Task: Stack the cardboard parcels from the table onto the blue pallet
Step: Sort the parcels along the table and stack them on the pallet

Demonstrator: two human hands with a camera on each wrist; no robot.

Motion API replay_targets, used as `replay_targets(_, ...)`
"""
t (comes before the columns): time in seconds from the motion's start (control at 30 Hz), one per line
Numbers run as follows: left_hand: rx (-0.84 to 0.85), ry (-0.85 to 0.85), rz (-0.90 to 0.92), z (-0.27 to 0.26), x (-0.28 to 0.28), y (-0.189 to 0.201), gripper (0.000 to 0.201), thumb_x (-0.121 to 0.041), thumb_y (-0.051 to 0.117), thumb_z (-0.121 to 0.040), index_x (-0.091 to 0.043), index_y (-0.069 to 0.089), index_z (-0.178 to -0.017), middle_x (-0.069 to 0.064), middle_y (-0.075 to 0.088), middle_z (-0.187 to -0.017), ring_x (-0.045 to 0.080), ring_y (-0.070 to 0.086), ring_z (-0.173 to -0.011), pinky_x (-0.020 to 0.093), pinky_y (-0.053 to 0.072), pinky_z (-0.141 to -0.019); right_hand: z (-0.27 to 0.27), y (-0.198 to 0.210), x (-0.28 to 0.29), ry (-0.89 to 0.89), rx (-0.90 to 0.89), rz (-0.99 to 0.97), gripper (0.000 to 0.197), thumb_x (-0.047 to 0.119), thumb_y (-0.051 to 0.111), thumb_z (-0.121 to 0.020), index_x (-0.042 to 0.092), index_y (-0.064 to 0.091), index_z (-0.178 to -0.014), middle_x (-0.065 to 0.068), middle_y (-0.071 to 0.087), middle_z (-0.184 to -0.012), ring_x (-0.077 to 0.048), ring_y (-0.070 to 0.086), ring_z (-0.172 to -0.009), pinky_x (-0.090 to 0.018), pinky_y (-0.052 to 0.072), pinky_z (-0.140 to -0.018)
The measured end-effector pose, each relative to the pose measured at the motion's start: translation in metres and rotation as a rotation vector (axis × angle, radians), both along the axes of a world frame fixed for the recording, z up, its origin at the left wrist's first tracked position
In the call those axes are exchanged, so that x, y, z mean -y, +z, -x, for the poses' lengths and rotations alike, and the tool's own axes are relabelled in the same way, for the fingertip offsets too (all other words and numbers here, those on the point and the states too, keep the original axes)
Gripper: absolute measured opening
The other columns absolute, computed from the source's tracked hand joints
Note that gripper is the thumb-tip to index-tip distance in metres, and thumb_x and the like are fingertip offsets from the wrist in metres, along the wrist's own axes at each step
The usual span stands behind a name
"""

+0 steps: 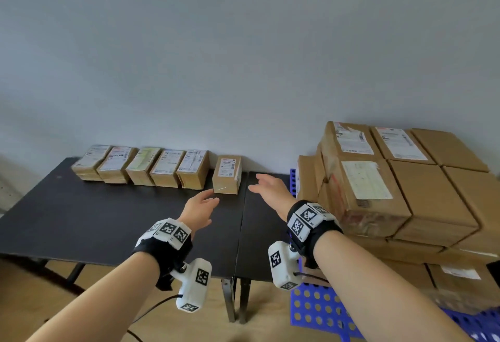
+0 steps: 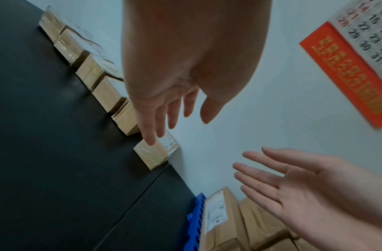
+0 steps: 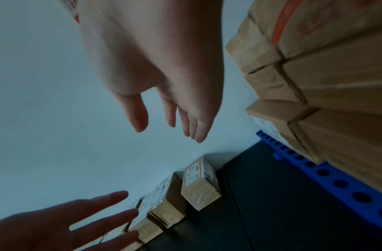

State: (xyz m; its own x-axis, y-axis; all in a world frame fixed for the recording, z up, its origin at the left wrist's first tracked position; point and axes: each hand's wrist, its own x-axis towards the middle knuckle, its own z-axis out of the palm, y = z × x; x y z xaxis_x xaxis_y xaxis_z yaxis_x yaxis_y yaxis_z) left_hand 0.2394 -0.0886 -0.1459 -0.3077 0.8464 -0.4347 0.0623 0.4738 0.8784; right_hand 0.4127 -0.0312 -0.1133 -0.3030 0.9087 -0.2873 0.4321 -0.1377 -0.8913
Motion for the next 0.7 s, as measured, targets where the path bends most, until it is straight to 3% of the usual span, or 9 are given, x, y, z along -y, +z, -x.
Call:
replay_targets(0.27,0.026,-0.043,0.109,0.066,-0.072,-0.052,0.049,-0.016,0.049,-0.096,-0.017,0.035,-0.143,0.009,0.043,-0.142,0.025,0.043,-0.13,0.039,0.041,-0.101,0.064,-0.059,-0.062,-0.095,0.006,0.13,0.06,0.016,0.054,-0.093,0.009,0.03,-0.147,-0.01,0.035,-0.151,-0.019,0.034,-0.139,-0.03,0.029,-0.109)
replay_targets(0.47,0.02,-0.087,0.17,0.091,-0.119,-0.105,0.05,-0.02,0.047,-0.097,-0.018,0.032,-0.145,0.009,0.042,-0.144,0.022,0.045,-0.128,0.029,0.042,-0.087,0.091,-0.107,-0.112,-0.186,0.005,0.231,0.062,0.012,0.055,-0.093,0.011,0.028,-0.148,-0.01,0.033,-0.151,-0.02,0.032,-0.14,-0.03,0.028,-0.109)
replay_targets(0.7,0.095,-0.109,0.17,0.1,-0.164,-0.131,0.055,-0.019,0.049,-0.096,-0.018,0.026,-0.147,0.009,0.038,-0.147,0.021,0.039,-0.135,0.031,0.039,-0.1,0.11,-0.147,-0.154,-0.252,-0.005,0.285,0.064,0.009,0.055,-0.093,0.015,0.024,-0.149,-0.009,0.031,-0.153,-0.021,0.032,-0.14,-0.036,0.029,-0.114)
